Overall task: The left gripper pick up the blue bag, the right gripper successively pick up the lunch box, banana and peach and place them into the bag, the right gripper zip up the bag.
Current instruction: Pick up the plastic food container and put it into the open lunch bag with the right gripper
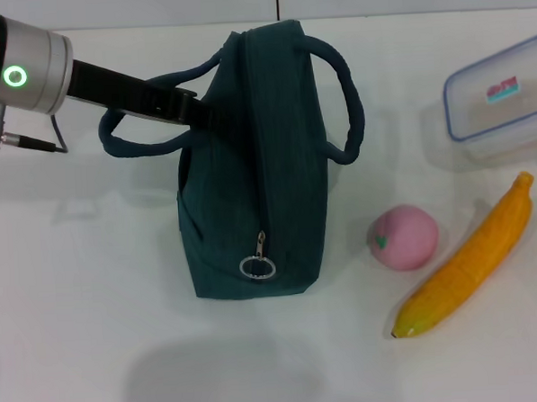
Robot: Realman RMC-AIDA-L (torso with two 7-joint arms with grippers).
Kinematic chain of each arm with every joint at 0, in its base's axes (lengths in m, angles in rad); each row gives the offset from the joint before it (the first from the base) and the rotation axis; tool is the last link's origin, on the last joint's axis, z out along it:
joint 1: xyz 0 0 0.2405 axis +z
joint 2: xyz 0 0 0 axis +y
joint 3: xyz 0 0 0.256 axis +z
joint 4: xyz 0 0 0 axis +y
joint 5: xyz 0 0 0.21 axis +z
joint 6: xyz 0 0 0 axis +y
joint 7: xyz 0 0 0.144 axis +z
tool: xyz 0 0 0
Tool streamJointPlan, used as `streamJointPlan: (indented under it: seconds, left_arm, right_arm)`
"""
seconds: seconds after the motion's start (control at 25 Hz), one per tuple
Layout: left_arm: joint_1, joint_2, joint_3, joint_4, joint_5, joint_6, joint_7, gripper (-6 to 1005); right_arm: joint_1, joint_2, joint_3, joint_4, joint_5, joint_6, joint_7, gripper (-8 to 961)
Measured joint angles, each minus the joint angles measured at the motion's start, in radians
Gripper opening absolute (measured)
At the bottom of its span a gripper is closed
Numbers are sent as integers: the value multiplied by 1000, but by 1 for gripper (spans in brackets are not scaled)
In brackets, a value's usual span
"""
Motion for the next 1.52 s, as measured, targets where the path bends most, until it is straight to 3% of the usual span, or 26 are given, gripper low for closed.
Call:
streamJointPlan:
  seconds: [0.4,0.64,0.92,1.2,1.52]
  left_arm:
    - [-1,-1,0,0,0,0,0,47]
    - [-25,-6,0,10,0,1,-10,47]
    - [-56,-6,1,75,0,19,-67,48]
    - [-72,-6,13,106,-1,34,-103,47]
    - [-78,-6,14,106,-2,27,-110,48]
  right_arm:
    - [63,5,0,-1,72,-148,0,96]
    - [168,8,-1,5,100,-305,0,96]
    - [276,11,-6,26,110,-387,-3,96]
    - [336,11,-27,88,103,-369,-55,95]
    - [359,11,-141,107,100,-210,-107,95]
